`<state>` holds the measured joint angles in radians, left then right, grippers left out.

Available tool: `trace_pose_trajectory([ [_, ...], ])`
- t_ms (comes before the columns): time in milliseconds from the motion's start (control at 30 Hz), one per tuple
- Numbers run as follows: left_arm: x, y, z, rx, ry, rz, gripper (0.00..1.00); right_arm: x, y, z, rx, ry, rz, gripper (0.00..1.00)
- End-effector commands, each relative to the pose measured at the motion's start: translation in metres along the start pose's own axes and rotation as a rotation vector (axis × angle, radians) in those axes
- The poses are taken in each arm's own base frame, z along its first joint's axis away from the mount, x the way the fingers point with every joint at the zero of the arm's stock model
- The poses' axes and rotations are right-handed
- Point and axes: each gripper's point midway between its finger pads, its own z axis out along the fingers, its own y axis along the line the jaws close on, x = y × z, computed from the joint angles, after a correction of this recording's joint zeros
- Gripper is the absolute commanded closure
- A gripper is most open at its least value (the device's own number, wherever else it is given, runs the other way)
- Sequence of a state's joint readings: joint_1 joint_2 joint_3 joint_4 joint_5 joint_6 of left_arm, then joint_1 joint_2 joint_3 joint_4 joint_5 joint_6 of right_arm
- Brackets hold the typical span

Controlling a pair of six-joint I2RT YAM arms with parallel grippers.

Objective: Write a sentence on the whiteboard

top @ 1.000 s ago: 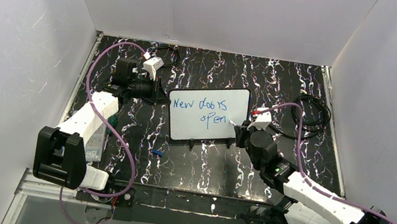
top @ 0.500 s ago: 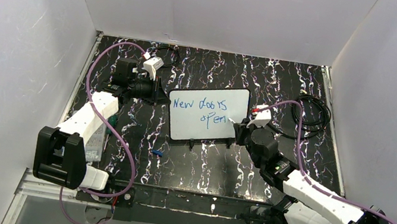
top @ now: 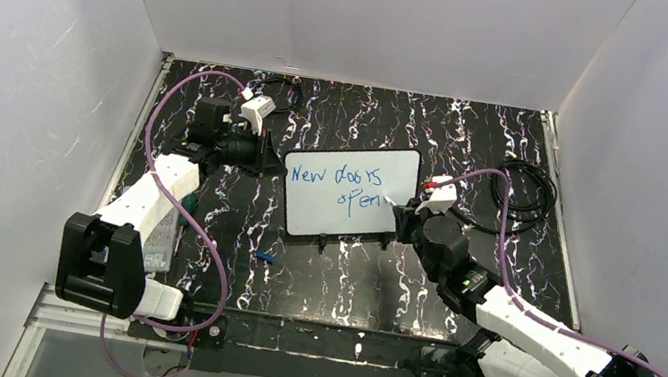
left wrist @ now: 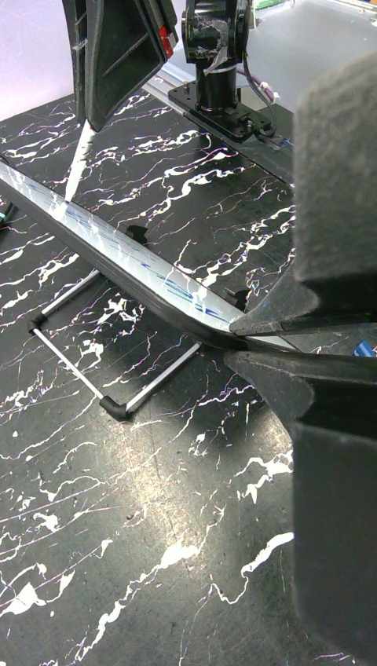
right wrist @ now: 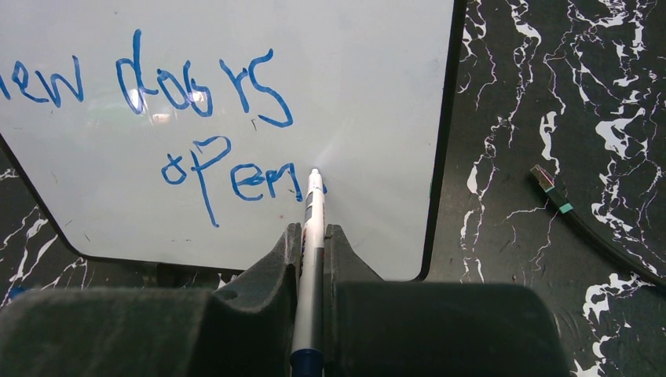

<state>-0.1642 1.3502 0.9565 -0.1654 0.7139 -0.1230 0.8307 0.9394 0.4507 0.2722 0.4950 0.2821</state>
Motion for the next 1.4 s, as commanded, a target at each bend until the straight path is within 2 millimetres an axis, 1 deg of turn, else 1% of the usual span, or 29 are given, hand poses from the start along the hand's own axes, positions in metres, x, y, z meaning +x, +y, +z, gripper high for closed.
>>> trace_pose_trajectory([
  [0,-0.005,-0.013,-0.006,0.034,-0.019,0.03,1.0,-0.042,0.006,0.0,-0.012,-0.115,0.035,0.99],
  [133,-0.005,-0.013,-0.006,0.034,-0.018,0.028,1.0,-0.05,0.011,-0.004,-0.042,-0.133,0.041,0.99],
  [267,-0.005,-0.013,-0.006,0.034,-0.019,0.029,1.0,-0.052,0.008,-0.003,-0.025,-0.143,0.038,0.99],
  [467,-0.005,-0.013,-0.006,0.034,-0.018,0.027,1.0,-0.052,0.005,0.001,-0.002,-0.151,0.026,0.99],
  [700,-0.005,-0.013,-0.006,0.034,-0.02,0.029,1.0,-0.045,0.003,0.007,0.021,-0.132,0.012,0.99],
  [767,-0.005,-0.013,-0.006,0.034,-0.019,0.029,1.0,-0.047,0.004,0.005,0.014,-0.137,0.018,0.99],
  [900,-0.005,-0.013,-0.006,0.033,-0.02,0.03,1.0,-0.055,0.001,-0.007,0.002,-0.16,0.031,0.99],
  [967,-0.005,-0.013,-0.006,0.034,-0.02,0.029,1.0,-0.05,-0.002,-0.011,0.007,-0.148,0.04,0.99],
  [1100,-0.006,-0.013,-0.006,0.034,-0.021,0.031,1.0,-0.035,-0.011,-0.013,0.042,-0.111,0.036,0.99],
  [1200,-0.005,-0.013,-0.006,0.034,-0.02,0.029,1.0,-0.027,-0.013,-0.012,0.047,-0.092,0.031,0.99],
  [1367,-0.005,-0.013,-0.006,0.033,-0.019,0.029,1.0,-0.021,-0.013,-0.009,0.051,-0.079,0.021,0.99],
])
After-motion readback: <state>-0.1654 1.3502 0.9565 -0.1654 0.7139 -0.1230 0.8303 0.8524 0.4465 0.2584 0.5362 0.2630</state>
